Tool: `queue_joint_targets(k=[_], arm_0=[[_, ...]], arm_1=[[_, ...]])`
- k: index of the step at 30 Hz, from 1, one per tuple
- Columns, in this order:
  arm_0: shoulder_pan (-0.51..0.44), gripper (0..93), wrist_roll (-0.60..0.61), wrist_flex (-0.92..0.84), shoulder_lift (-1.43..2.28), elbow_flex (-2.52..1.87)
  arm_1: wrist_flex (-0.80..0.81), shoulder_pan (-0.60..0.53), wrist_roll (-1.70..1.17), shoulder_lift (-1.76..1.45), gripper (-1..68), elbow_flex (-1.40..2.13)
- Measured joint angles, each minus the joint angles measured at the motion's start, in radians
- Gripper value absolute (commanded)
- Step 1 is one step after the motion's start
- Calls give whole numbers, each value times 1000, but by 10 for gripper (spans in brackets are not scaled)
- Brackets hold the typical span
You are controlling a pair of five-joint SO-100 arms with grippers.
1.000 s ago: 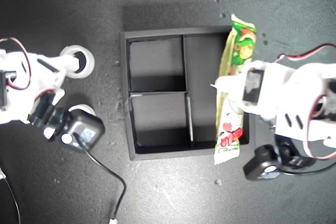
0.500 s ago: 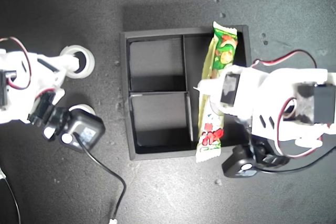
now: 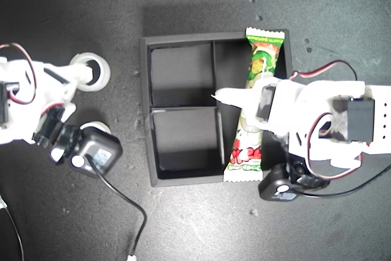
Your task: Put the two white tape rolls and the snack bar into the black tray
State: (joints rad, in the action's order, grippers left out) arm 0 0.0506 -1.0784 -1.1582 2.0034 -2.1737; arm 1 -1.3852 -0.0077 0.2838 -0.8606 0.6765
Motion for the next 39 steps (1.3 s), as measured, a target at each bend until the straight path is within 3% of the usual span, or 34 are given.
queue_joint_targets(k=[5,13,19,22,27,39], arm_0=[[0,188,0,0,0,0],[0,188,0,0,0,-5],[0,188,0,0,14,-14],[3,188,0,0,14,-14],[17,189,3,9,15,-18],[48,190,12,52,0,-32]], arm_1=[[-95,18,0,0,320,-140],[-380,80,0,-8,285,-387],[-411,110,0,-15,221,-261],[-411,150,0,-15,111,-213],[-417,213,0,-26,24,-210],[-420,209,121,-405,-3,117]])
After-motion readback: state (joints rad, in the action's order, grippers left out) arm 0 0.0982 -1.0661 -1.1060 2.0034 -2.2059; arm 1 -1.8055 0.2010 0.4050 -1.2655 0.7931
